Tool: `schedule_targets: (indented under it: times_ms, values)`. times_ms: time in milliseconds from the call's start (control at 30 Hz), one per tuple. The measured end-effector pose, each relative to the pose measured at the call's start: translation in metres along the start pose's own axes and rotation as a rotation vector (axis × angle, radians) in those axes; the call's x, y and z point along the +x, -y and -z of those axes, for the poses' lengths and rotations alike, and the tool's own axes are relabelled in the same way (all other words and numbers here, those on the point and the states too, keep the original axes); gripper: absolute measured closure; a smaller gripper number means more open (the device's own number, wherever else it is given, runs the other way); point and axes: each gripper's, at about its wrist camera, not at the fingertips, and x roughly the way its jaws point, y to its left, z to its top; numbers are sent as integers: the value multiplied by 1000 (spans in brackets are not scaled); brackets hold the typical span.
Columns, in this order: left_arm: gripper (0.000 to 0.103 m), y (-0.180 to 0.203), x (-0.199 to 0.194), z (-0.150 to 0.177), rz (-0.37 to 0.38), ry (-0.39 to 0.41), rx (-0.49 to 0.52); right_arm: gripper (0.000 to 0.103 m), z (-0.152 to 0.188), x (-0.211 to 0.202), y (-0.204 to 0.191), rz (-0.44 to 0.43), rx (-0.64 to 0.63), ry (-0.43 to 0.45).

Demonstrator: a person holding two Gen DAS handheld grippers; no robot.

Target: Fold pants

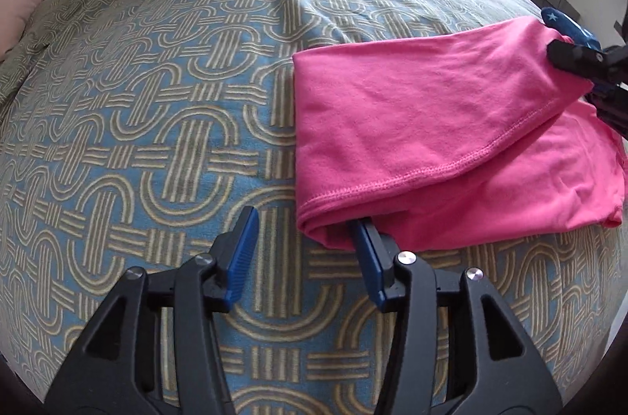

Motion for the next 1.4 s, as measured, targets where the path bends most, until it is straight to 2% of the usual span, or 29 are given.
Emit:
schedule_targets:
  times_ms: [100, 300, 433, 533, 567, 633, 667, 867, 1133, 1200, 1267, 1300, 1400]
  values:
    - [53, -4, 2, -6, 4, -8, -38, 97, 1, -16, -10, 11, -46, 48]
    - [53, -2, 3, -8, -15, 0, -18, 97, 3, -50, -8, 98, -107, 143]
    - [53, 2, 3, -7, -20, -1, -10, 97, 4, -58, 14, 148, -79, 140]
    - [53, 3, 3, -7, -25, 1, 5, 93, 8, -52, 36, 165, -41, 89]
    - [53, 4, 3, -6, -28, 1, 11, 92, 10, -48, 44, 158, -23, 63]
    - [53, 5, 3, -6, -30, 0, 15, 72, 14, -36, 59, 128, 21, 2]
    - [53, 6, 3, -6, -30, -1, 16, 69, 16, -30, 66, 111, 48, -23]
    - [53, 3, 5, -6, -21, -10, 10, 65, 18, 2, 94, 6, 150, -97]
    - [53, -7, 6, -6, 46, -23, -19, 54, -6, 32, 79, -68, 96, -124]
    - [53, -7, 6, -4, 54, -20, -18, 55, -10, 41, 73, -72, 84, -140]
    - [53, -8, 4, -3, 61, -17, -8, 68, -12, 47, 65, -50, 62, -149]
    - [53, -8, 3, -3, 67, -17, -3, 95, -12, 49, 62, -31, 55, -149]
    - [53, -7, -1, 1, 108, -28, 10, 95, -12, 46, 54, -1, 51, -120]
